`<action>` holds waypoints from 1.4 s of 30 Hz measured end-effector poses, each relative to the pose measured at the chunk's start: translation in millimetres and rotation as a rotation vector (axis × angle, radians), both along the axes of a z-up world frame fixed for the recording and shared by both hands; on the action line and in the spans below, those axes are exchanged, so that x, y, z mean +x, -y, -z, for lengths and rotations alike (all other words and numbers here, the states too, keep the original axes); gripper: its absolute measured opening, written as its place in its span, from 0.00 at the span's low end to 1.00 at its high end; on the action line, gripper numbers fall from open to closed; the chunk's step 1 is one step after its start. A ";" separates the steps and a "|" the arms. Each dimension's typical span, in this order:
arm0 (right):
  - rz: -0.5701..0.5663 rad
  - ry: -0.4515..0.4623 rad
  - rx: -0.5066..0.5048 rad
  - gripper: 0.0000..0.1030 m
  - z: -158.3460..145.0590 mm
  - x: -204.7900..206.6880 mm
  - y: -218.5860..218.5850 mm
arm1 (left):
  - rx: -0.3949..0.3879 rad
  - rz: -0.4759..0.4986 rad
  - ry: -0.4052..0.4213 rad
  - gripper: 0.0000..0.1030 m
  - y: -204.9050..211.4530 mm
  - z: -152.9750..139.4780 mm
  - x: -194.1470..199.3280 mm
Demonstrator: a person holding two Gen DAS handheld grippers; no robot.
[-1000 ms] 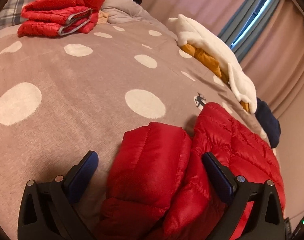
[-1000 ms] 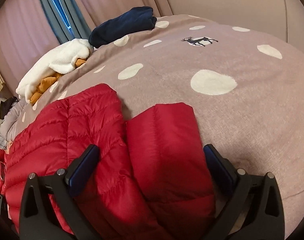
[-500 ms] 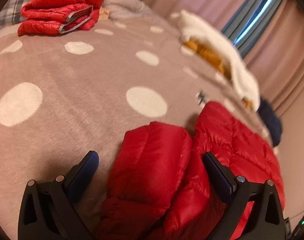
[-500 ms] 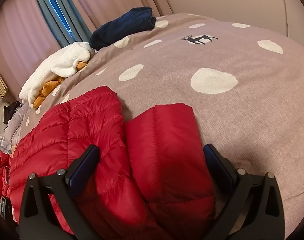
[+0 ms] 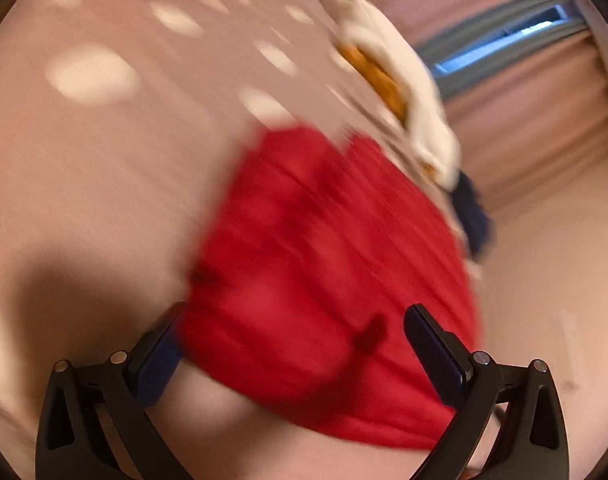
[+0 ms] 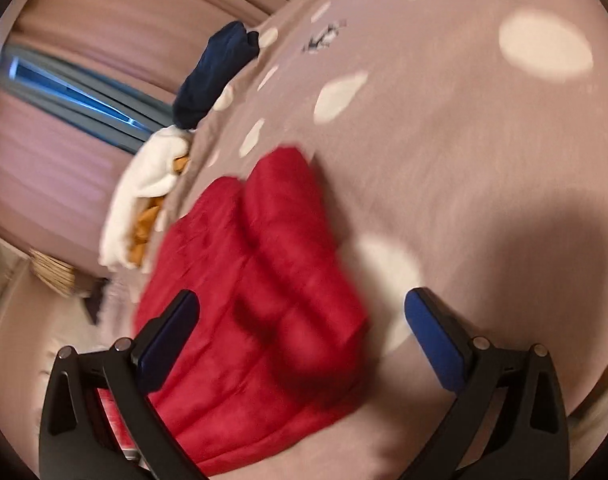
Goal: Fold large clothes
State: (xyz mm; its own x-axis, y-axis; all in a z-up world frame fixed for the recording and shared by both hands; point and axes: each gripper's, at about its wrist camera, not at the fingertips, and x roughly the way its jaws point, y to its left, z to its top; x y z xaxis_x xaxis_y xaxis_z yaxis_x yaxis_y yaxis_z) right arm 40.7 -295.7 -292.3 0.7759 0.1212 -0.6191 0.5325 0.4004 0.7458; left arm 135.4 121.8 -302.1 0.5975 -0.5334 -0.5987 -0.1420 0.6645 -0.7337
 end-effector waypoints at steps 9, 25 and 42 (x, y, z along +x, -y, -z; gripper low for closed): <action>-0.144 0.030 0.031 0.90 10.7 46.6 -60.5 | -0.181 0.042 -0.024 0.90 50.3 14.2 42.9; -0.355 0.012 -0.449 0.42 17.3 62.6 -80.2 | 0.850 0.000 0.320 0.45 169.8 -39.7 33.7; -0.373 0.015 -0.445 0.43 16.7 63.7 -78.7 | 0.583 0.168 0.585 0.41 193.4 -128.6 -9.9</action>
State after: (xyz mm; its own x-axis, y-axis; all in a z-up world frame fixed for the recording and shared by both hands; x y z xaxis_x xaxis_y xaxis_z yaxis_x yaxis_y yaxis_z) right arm 104.4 -217.0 -309.0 0.7400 0.1184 -0.6621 0.2858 0.8358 0.4688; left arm 125.5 -71.6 -173.4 0.8372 -0.3442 -0.4250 0.2890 0.9382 -0.1906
